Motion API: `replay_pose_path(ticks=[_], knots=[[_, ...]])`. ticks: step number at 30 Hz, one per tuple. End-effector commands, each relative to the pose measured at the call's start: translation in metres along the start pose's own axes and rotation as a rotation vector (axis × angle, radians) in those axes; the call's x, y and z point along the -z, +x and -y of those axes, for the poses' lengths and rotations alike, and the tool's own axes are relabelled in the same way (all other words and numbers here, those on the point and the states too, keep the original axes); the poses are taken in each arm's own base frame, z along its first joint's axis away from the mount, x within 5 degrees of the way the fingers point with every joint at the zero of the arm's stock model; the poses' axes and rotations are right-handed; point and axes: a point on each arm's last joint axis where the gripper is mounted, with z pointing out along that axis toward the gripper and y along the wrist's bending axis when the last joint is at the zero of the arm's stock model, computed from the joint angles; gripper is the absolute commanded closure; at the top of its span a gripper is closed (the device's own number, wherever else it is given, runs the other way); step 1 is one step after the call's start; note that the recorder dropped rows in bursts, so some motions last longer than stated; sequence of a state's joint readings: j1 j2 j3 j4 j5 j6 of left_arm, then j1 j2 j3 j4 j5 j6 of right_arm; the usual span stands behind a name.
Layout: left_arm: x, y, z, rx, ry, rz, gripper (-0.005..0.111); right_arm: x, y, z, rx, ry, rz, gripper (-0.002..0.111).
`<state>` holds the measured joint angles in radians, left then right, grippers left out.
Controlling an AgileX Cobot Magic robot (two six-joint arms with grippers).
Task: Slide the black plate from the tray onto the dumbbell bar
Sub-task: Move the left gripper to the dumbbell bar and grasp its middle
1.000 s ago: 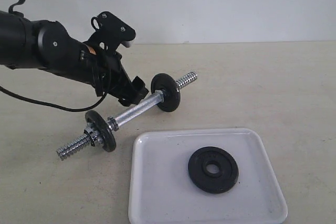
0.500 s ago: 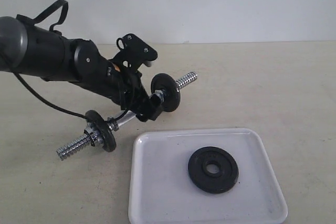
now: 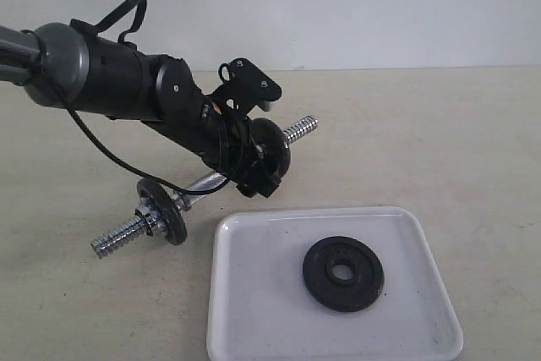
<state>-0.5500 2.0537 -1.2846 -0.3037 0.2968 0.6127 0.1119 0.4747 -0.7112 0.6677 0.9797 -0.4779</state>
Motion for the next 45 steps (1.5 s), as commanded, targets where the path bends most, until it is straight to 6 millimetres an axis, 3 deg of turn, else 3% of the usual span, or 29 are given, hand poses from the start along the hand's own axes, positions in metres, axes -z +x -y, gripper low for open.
replay_pose_path(ticks=[1,9,15,23,25,27,30,36,45], knots=[[-0.004,0.001,0.000,0.034,-0.011,-0.013,0.031,-0.002,0.000,0.001,-0.002,-0.004,-0.001,0.108],[-0.020,0.007,-0.008,0.059,-0.071,-0.117,0.032,-0.001,0.000,0.000,-0.008,-0.014,-0.003,0.108],[-0.035,0.005,-0.010,0.057,-0.065,-0.142,0.061,-0.001,0.000,0.000,-0.008,-0.014,-0.003,0.108],[-0.057,0.019,-0.008,0.068,-0.050,-0.193,0.063,-0.001,0.000,0.000,-0.006,-0.014,-0.003,0.108],[-0.060,0.023,-0.007,0.070,-0.045,-0.208,0.067,-0.001,0.000,0.000,-0.005,-0.013,-0.003,0.108],[-0.062,0.026,-0.006,0.071,-0.038,-0.233,0.079,-0.001,0.000,0.000,-0.005,-0.013,-0.003,0.108],[-0.062,0.030,-0.005,0.073,-0.027,-0.275,0.103,-0.001,0.000,0.000,-0.005,-0.013,-0.003,0.108],[-0.058,0.037,-0.004,0.049,-0.012,-0.364,0.102,-0.001,0.000,0.000,-0.002,-0.009,0.001,0.108],[-0.016,0.013,-0.008,-0.016,-0.016,-0.332,0.102,-0.001,0.001,0.001,0.006,0.003,-0.004,0.108]])
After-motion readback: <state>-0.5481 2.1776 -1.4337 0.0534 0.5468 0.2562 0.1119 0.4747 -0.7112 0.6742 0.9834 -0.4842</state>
